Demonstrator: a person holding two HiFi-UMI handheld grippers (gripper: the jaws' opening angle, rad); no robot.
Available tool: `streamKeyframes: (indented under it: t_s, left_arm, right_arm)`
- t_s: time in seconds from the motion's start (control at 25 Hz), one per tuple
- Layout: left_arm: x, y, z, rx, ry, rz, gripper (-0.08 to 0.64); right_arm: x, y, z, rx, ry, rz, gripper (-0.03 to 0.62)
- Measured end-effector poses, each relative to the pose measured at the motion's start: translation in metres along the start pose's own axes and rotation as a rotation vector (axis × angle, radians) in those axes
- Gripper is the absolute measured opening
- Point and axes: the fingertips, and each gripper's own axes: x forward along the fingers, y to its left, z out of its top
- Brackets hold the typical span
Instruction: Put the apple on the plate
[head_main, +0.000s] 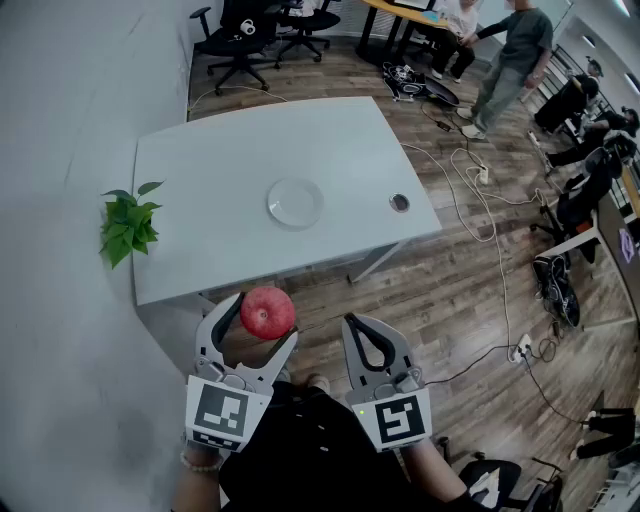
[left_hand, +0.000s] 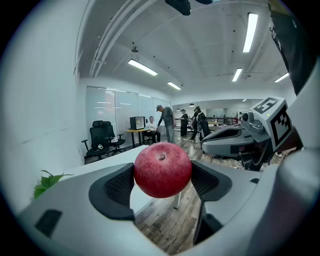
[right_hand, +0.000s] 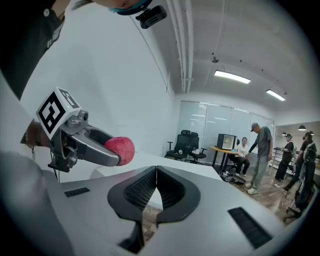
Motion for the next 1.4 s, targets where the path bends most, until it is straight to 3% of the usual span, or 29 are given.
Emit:
streamKeyframes:
  t_s: [0.52, 1.4]
  left_arm:
    - [0.002, -0.006, 0.002, 0.009, -0.002, 0.010, 0.364]
    - [-0.007, -0.055, 0.009, 0.000, 0.004, 0.116, 0.364]
  right_arm:
    - [-0.005, -0.005, -0.001, 0.025, -0.019, 0.008, 0.041]
    - [-0.046, -0.023, -0.018, 0.013, -0.068, 0.099, 0.041]
